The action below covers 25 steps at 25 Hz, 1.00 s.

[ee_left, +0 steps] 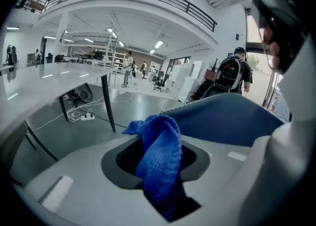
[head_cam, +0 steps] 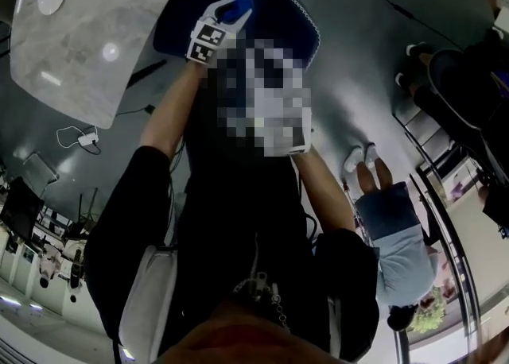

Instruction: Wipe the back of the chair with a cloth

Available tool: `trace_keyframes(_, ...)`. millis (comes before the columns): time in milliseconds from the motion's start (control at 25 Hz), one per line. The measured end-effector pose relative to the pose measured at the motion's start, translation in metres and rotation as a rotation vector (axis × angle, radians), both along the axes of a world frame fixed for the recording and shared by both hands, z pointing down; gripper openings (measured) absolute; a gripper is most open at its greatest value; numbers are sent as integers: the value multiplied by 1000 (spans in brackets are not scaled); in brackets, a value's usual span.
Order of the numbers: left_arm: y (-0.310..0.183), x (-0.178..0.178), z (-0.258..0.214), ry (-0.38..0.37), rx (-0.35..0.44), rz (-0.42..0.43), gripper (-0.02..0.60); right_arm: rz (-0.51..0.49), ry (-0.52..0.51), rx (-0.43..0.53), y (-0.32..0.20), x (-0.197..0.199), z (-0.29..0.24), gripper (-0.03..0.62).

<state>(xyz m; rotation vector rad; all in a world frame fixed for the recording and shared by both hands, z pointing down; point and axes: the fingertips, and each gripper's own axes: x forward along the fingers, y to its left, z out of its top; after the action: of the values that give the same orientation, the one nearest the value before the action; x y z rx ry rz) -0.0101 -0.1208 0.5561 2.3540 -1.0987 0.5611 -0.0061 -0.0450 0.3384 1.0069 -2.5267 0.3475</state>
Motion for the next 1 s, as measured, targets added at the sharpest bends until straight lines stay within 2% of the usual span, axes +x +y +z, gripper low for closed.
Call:
trace_keyframes(200,-11,10,66,-12,-74,45,138,19,38,-36,-5,-2,16,3)
trace_keyframes(360,-28,18,110,-10,-107,45,138,81,27,-61,-20,5,34,3)
trace_keyframes(480,-34,24,136,-4,-129,45,138,134,18,-81,-27,11,47,3)
trace_keyframes(680,-33,36,169,-14,-167,93,138,207,28,-153,-29,18,68,3)
trace_keyframes(840,-27,43,189,-31,-204,127,138,238,96,-254,-17,19,89,3)
trace_keyframes(1000,-26,61,203,-12,-238,152,138,306,143,-386,-7,33,110,3)
